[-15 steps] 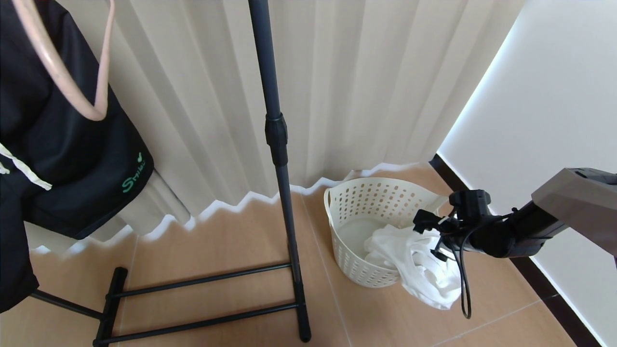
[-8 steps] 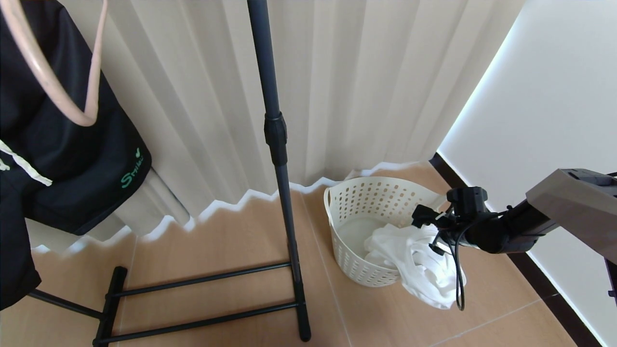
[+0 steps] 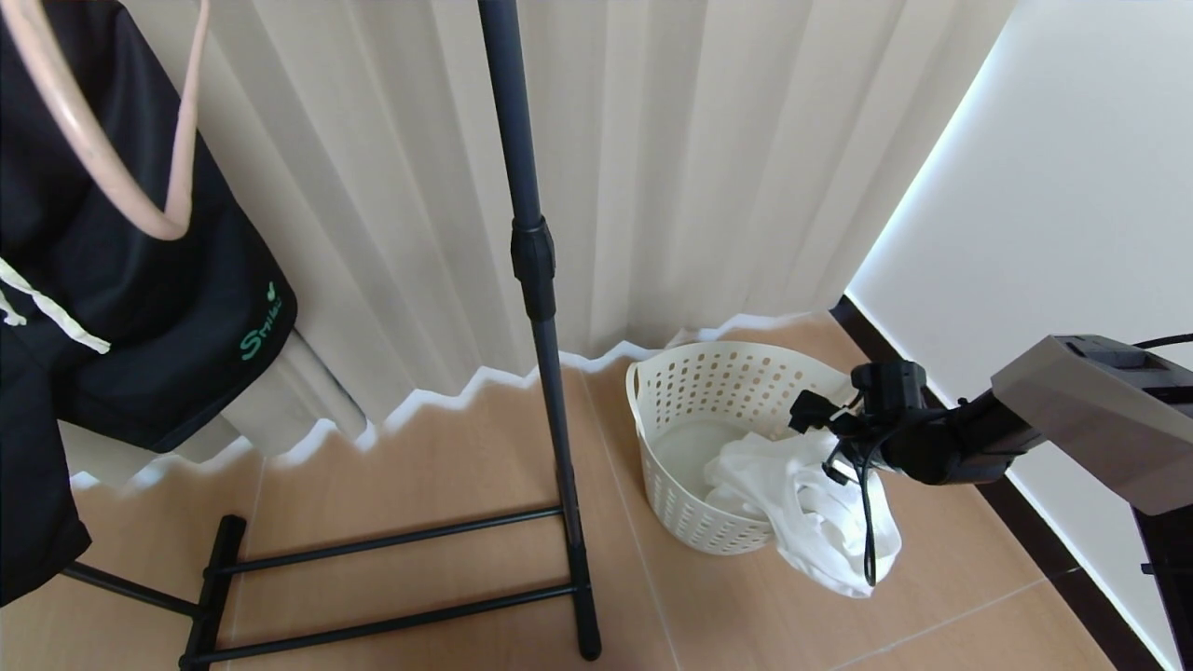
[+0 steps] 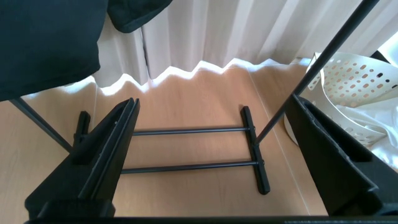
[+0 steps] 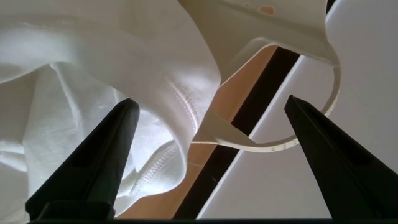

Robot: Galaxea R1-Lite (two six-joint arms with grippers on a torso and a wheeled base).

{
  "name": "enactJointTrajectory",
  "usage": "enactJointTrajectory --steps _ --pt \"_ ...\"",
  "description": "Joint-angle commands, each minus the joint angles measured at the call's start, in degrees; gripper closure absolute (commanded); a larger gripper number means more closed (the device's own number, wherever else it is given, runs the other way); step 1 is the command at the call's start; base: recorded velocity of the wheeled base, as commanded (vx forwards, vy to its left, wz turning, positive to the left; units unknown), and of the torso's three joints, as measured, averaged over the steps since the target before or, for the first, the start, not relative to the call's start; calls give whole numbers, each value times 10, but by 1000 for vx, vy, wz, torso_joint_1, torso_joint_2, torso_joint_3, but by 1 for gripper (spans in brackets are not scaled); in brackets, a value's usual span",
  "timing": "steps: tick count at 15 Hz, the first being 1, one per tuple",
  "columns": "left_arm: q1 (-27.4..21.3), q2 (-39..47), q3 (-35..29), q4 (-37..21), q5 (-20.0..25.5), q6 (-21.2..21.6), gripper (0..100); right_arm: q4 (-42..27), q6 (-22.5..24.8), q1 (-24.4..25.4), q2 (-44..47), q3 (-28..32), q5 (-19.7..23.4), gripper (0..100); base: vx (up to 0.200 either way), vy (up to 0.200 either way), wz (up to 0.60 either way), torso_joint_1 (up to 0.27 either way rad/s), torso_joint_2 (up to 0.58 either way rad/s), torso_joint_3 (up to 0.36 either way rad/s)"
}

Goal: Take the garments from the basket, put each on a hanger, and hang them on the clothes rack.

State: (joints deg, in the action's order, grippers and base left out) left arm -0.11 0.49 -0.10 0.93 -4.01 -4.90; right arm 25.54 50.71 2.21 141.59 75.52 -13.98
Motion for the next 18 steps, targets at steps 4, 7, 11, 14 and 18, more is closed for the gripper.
enactJointTrajectory --steps 4,7,11,14,18 --pt "0 0 0 0 0 0 0 0 -12 2 16 25 0 100 0 0 0 0 0 0" --pt "-1 0 0 0 0 0 0 4 -40 3 -14 1 7 100 0 0 0 0 0 0" --pt "0 0 0 0 0 0 0 66 -131 18 -179 -152 34 100 0 0 0 0 0 0" --pt "0 0 0 0 0 0 0 71 -245 61 -356 -296 39 100 0 0 0 0 0 0" --pt "0 0 0 0 0 0 0 71 -359 101 -539 -405 34 100 0 0 0 0 0 0"
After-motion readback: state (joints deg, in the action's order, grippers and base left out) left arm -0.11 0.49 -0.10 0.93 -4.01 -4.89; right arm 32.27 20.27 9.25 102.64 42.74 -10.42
